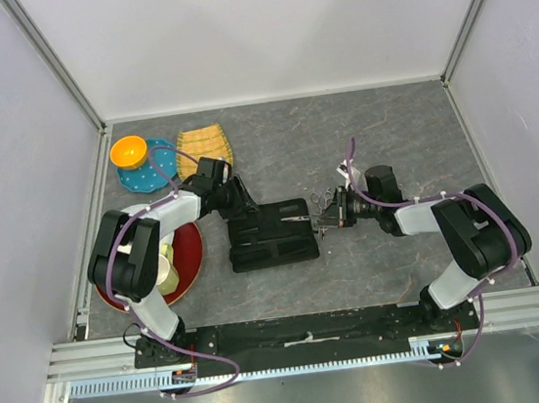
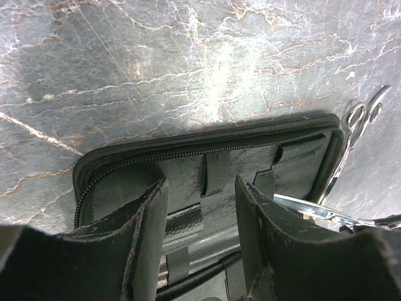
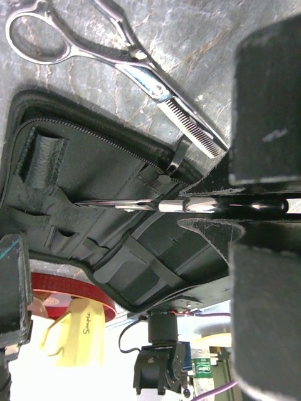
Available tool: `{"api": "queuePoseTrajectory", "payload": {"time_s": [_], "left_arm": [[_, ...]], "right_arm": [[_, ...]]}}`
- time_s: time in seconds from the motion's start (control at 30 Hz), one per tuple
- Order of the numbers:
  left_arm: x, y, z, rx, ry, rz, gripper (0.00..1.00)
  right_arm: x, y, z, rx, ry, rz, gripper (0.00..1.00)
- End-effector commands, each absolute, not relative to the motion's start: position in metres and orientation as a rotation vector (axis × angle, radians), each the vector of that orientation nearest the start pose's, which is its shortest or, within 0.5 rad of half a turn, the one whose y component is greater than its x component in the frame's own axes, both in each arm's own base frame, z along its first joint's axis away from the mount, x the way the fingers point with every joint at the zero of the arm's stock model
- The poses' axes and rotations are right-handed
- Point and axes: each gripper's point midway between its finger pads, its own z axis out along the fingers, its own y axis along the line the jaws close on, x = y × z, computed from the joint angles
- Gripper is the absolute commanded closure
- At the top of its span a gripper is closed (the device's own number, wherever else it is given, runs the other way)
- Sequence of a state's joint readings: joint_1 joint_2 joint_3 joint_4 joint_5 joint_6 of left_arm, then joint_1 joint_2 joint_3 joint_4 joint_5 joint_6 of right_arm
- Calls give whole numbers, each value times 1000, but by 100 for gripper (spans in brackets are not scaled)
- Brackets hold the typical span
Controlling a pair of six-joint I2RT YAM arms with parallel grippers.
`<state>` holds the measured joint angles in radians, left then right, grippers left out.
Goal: Sort the hair-cutting tools
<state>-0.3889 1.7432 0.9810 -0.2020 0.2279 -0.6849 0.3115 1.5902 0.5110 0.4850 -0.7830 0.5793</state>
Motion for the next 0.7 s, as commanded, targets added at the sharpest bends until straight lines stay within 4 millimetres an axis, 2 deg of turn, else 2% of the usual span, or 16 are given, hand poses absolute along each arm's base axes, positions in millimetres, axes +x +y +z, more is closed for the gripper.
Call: {"api": "queuePoseTrajectory", "payload": {"time_s": [0.0,0.17,0.43,0.67], "left_arm": [[348,-214,36,-233,2613,-700,47],[348,-214,34,-237,2617,-703,47],[347,-215,34,-236,2618,-708,48],[345,-214,33,-233,2624,-706,49]], "right_arm": [[273,246,89,-244,2115,1470,100],[269,256,96,-262,2077,1532,100],[262,266,78,-280,2129,1528,100],[262,264,62,-260,2189,1493,100]]}}
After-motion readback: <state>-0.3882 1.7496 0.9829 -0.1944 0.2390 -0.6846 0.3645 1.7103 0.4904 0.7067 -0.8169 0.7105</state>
